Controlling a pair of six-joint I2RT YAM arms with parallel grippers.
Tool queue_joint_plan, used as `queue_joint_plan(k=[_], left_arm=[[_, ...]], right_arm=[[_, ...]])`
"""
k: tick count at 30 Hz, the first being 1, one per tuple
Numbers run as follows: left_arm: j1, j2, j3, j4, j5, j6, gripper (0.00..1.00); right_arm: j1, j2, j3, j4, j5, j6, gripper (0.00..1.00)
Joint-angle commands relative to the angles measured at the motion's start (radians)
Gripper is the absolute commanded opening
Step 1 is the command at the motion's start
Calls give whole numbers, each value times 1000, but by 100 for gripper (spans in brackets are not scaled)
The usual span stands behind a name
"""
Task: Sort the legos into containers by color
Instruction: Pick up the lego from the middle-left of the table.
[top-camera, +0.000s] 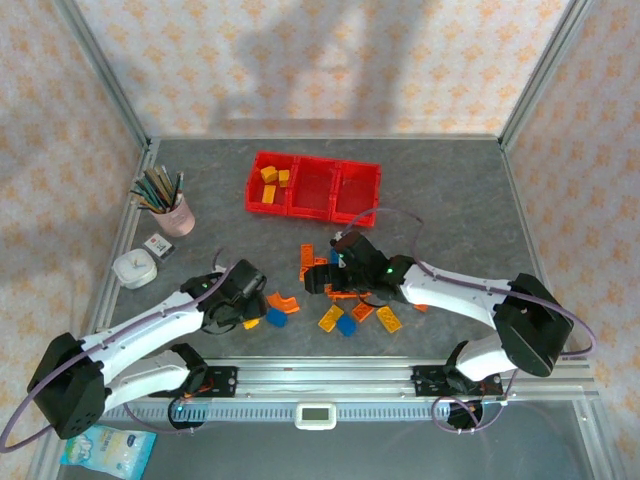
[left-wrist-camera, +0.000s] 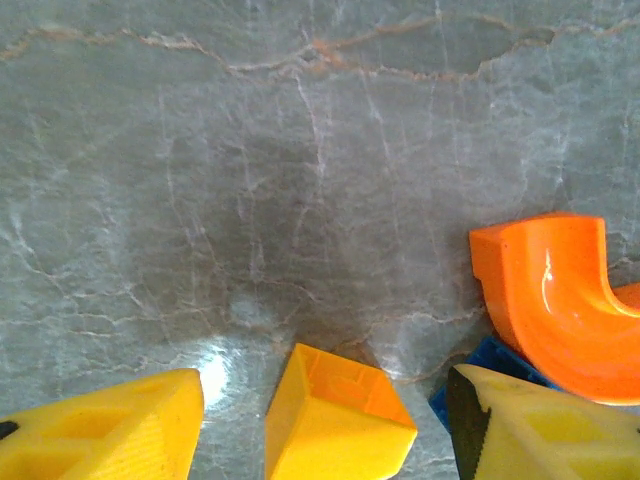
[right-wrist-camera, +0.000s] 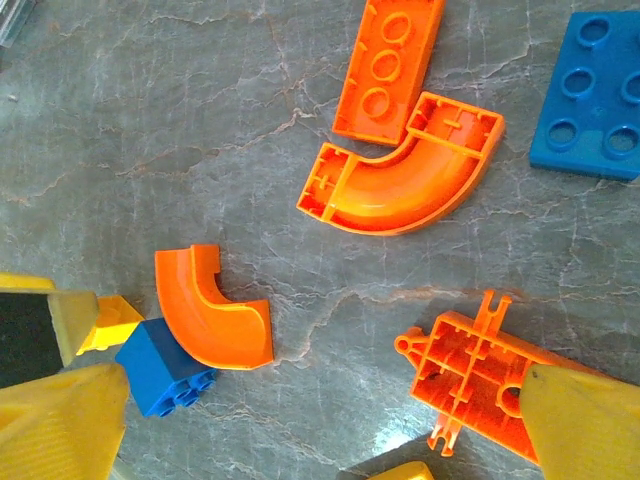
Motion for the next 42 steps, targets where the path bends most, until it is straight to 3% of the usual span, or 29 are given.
queue_joint_plan(k=[1,16,28,36,42], left_arm=[[-22,17,-12,13,24,-22,68],[-49,87,-57,84,6,-42,58],[-49,72,-61,93,-27,-56,39],[-50,30,47,7,-124,-57,37],[-10,56,205,6,-213,21,36]], right_arm=[[13,-12,4,17,33,12,100],[24,-6,3,28,33,24,100],[25,-6,25,19,45,15,100],[12,-46,59,5,56,29,100],[-76,-81,78,8,5,46,100]])
